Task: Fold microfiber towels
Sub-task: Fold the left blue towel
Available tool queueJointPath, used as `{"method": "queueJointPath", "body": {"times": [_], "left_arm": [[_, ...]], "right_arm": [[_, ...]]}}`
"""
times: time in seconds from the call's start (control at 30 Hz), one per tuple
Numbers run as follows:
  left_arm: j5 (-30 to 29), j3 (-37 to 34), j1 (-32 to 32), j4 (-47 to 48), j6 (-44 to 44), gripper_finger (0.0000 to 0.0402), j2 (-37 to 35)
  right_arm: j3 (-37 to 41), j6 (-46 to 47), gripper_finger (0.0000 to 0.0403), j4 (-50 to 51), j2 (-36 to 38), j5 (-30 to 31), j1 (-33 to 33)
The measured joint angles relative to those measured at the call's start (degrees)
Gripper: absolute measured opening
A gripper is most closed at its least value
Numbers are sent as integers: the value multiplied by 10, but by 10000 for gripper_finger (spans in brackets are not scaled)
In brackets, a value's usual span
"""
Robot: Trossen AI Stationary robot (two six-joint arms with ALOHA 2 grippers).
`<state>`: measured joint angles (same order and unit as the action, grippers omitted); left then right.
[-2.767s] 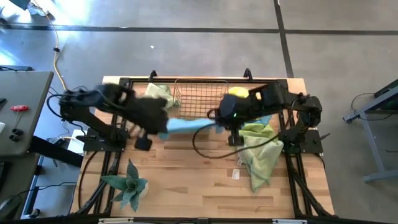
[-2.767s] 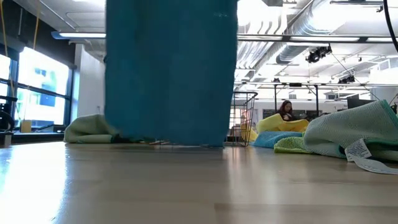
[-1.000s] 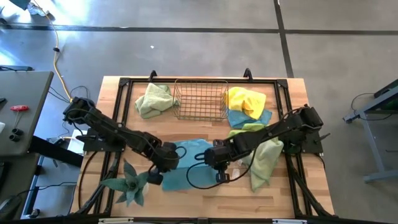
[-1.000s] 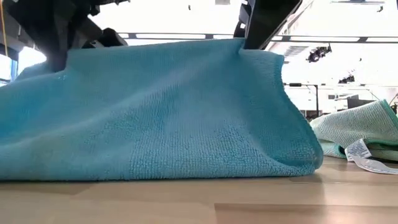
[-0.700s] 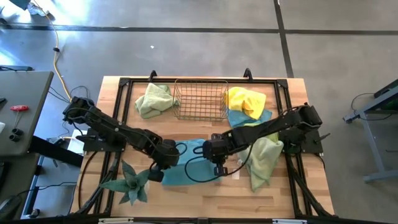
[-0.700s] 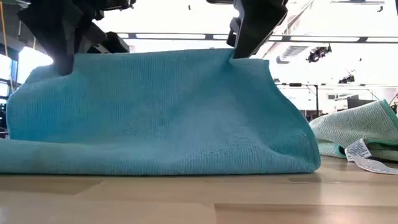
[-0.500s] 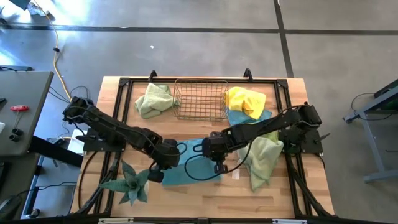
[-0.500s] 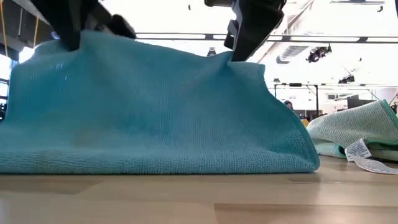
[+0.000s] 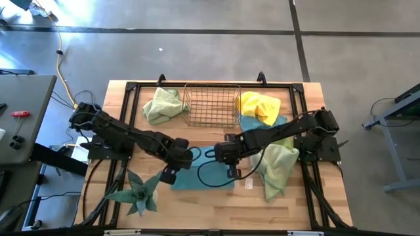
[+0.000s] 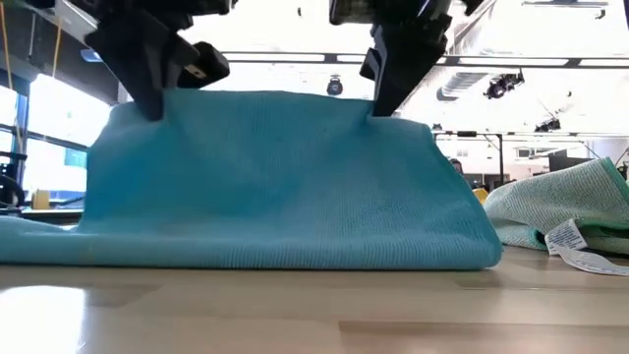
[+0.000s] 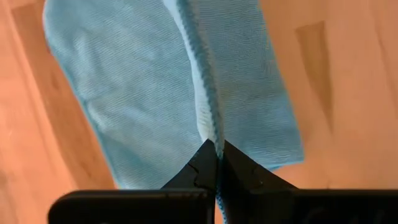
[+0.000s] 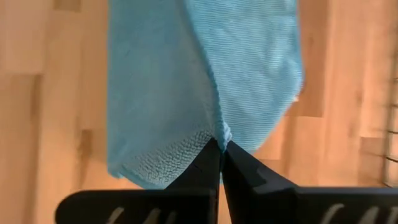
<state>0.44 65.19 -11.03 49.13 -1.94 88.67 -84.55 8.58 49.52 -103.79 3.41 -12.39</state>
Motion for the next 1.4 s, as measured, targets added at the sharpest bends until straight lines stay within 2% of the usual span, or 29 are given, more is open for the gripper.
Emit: {"method": "queueJointPath", "body": {"times": [0.3,0.53,0.7,0.83,1.03,1.3,1.4], "left_arm": [[26,0,12,43,-45,0,2],[7,0,4,41,-54,0,10],[32,0,4,39,-63,0,9],[72,0,0,34,-66,0,9],[96,0,-19,27,-85,0,9],[260,0,-47,-86,-84,0,9],[277,0,-56,-117,-84,0,9]], "right_arm": [[-1,45,0,-14,-8,21,20],[-1,32,0,-15,-41,4,19],[-1,39,0,-15,-53,-12,18],[-1,43,0,-13,-49,-62,17],[-1,42,0,-16,-31,-169,7],[-1,14,0,-48,-21,-292,-25],[-1,15,0,-73,-16,-306,-38]]}}
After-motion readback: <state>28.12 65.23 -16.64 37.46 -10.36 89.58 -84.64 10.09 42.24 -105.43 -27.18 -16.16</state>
